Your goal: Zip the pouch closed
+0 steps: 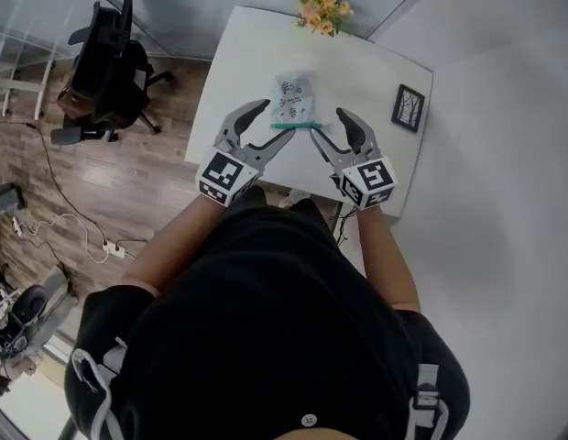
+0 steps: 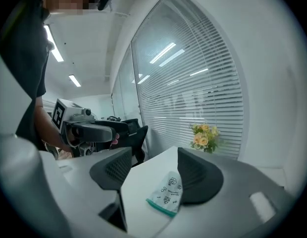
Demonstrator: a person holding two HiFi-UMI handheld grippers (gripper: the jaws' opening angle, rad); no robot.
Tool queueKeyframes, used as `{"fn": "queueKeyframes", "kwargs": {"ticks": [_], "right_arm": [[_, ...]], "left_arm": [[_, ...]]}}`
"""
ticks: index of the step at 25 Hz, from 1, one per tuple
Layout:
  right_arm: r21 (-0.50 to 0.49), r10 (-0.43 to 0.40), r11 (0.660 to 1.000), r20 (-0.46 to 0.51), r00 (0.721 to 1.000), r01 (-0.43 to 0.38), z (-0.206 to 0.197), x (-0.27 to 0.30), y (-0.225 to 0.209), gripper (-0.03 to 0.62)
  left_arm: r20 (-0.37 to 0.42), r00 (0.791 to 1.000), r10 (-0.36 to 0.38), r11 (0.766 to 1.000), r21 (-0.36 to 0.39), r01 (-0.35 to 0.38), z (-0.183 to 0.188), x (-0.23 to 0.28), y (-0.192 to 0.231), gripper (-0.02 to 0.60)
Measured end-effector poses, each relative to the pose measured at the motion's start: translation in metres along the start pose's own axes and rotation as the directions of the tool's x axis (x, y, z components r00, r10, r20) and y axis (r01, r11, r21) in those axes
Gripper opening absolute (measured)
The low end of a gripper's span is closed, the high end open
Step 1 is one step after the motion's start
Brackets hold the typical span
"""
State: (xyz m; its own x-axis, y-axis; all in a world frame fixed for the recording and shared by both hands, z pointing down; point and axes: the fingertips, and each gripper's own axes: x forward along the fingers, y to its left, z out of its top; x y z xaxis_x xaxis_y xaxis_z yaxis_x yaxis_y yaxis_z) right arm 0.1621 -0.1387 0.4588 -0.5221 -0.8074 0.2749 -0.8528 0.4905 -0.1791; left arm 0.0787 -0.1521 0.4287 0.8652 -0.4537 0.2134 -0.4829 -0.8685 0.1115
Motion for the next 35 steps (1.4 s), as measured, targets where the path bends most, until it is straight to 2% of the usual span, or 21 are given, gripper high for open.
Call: {"fn": "queueKeyframes", "kwargs": {"ticks": [5,10,16,21,24,29,32,35], "right_arm": [[-0.006,0.093,0.996,-0.048,0.994,-0.094,-0.025,-0.003,-0.031,0.281],[-0.021,0.137,0.990,-0.108,0.985,-0.141,-0.054,-0.011,-0.052,0.275],[-0.035,0.150,0.986,-0.200,0.968,-0.160,-0.096,-0.013,-0.079,0.249],[-0.074,0.154,0.980,-0.303,0.941,-0.184,-0.133,-0.006,-0.095,0.238],[-0.110,0.167,0.969,-0.368,0.915,-0.221,-0.154,0.002,-0.100,0.225],[-0.197,0.172,0.934,-0.487,0.856,-0.299,-0.186,0.016,-0.102,0.202],[-0.242,0.169,0.903,-0.561,0.811,-0.356,-0.201,0.024,-0.099,0.193],[-0.302,0.152,0.851,-0.640,0.753,-0.430,-0.223,0.028,-0.100,0.193]], "left_arm": [[-0.018,0.996,0.089,0.996,-0.022,-0.089,-0.015,0.025,-0.021,0.288],[-0.061,0.987,0.149,0.987,-0.059,-0.152,-0.041,0.036,-0.037,0.288],[-0.150,0.975,0.166,0.976,-0.118,-0.184,-0.085,0.056,-0.048,0.284],[-0.217,0.962,0.163,0.963,-0.178,-0.203,-0.123,0.075,-0.052,0.279],[-0.265,0.950,0.166,0.954,-0.201,-0.223,-0.146,0.085,-0.051,0.278],[-0.337,0.927,0.162,0.939,-0.235,-0.250,-0.181,0.099,-0.055,0.268],[-0.374,0.914,0.157,0.935,-0.243,-0.260,-0.196,0.103,-0.056,0.262],[-0.409,0.899,0.156,0.930,-0.246,-0.273,-0.210,0.107,-0.057,0.258]]}}
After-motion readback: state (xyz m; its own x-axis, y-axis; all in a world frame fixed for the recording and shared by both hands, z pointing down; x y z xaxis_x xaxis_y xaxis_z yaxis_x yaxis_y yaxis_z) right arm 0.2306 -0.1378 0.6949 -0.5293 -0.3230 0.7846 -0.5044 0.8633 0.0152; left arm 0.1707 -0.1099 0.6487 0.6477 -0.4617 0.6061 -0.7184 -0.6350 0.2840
